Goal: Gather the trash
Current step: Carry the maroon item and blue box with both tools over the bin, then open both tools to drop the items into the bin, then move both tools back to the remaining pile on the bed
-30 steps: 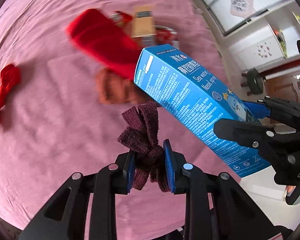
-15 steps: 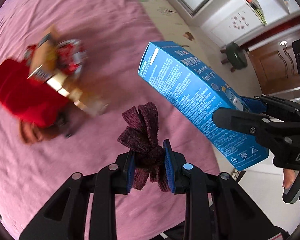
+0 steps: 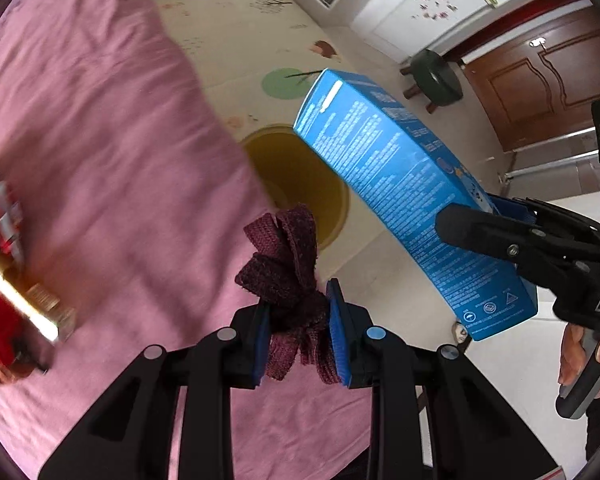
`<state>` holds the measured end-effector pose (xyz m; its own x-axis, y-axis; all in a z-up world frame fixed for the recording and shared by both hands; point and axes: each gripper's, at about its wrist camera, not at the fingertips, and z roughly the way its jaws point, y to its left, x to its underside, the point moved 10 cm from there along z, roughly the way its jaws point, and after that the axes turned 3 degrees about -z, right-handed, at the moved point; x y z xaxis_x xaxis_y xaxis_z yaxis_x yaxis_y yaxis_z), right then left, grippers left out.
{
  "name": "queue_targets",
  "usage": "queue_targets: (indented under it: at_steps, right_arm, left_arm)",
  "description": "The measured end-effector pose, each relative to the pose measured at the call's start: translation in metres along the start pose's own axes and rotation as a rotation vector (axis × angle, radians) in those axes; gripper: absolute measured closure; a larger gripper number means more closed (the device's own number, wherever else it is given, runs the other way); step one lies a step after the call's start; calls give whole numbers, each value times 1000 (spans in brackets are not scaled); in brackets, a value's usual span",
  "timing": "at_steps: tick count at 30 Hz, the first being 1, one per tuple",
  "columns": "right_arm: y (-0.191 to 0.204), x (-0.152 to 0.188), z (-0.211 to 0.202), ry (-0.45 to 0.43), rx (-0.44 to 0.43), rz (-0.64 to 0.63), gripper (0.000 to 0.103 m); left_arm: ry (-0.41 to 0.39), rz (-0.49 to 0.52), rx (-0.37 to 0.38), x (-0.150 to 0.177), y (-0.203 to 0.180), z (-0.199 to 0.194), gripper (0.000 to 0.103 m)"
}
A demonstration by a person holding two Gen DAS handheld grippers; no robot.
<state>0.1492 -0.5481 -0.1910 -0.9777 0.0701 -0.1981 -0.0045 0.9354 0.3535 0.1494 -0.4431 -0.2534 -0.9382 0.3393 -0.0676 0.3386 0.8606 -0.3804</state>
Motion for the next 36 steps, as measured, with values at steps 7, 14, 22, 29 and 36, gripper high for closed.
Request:
queue_targets:
  at_steps: [7,14,22,29,36]
  right_arm:
    - [-49,-14,-6,-17,42,49,57]
    - [-74,-39,-15,-55,49,66,56]
    - [-91,-53,-23,-83,63,104,51]
    - [-67,-45,-12,-48,45,67,51]
    - [-31,-42,-9,-34,19,21,51]
  left_arm:
    - [33,41,28,-28,-32,30,77]
    - [-1,115,87,-61,-72,33,48]
    - [-21,105,51,-72,-69,32,13]
    - [-22,111,32,-60,-55,17,13]
    - [-47,74,26,-47,-35,-5,13]
